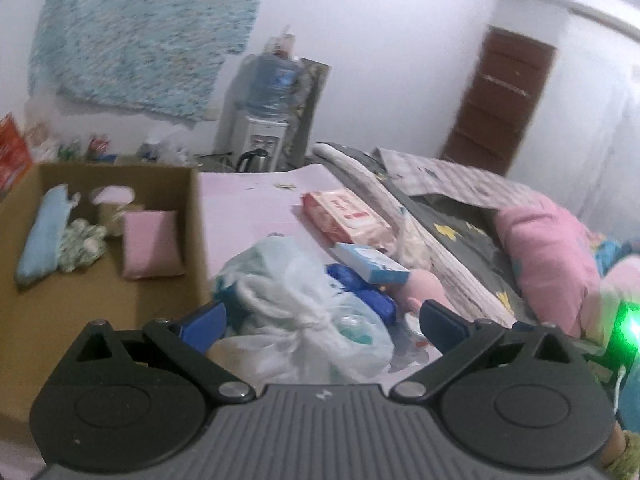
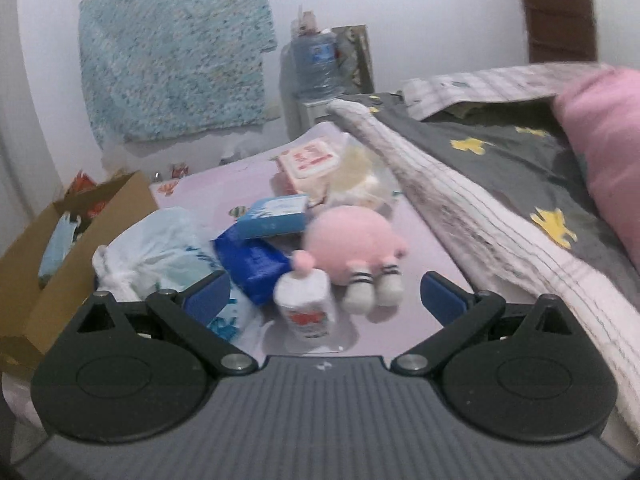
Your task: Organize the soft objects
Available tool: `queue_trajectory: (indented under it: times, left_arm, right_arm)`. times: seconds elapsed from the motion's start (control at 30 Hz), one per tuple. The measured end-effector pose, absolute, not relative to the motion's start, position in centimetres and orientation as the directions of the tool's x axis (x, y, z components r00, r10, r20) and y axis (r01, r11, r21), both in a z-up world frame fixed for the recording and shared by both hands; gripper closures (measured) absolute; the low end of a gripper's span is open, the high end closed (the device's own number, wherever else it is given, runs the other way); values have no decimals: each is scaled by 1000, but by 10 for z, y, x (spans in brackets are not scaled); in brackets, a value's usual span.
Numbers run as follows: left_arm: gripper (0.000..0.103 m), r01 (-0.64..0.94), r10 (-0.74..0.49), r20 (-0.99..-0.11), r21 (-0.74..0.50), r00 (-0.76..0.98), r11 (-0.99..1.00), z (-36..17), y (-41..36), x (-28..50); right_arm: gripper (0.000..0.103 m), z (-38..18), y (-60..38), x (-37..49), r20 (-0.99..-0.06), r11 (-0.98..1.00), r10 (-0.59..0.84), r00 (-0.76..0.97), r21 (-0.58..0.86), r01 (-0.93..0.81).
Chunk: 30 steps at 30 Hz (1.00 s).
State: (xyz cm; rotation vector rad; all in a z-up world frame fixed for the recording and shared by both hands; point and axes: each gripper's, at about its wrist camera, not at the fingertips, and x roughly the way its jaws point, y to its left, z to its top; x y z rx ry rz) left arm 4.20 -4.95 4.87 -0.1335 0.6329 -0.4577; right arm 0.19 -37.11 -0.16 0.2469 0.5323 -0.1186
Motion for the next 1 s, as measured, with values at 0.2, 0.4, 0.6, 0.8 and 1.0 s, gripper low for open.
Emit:
queue_trajectory:
  times: [0.2,0.4,0.6,0.8,1.0]
  left_arm:
    - [0,442,-461,-556,-178,692,879,44,-101,53]
    - [0,502,-422,-593,-36,685,864,29,-168,69]
    - [3,553,-384,-625,94,680,828,2,-228,86]
    - [11,601,-400,-670,87,626,795,-20,-257,101]
    - [22,646,-399,-741,61,541,761,-42,-280,114]
  right_arm:
    - [1,-23,-417,0,-486,897,92,869,419,139]
    - [1,-37,-447,14,-457,859,156,875,500,108]
    - [2,-33,-465,42,-436,850,194,879,521,71]
    - [11,-42,-483,63,-436,802,247,866,593,70]
    - [31,-63,-489,58,-440,761,291,850,645,73]
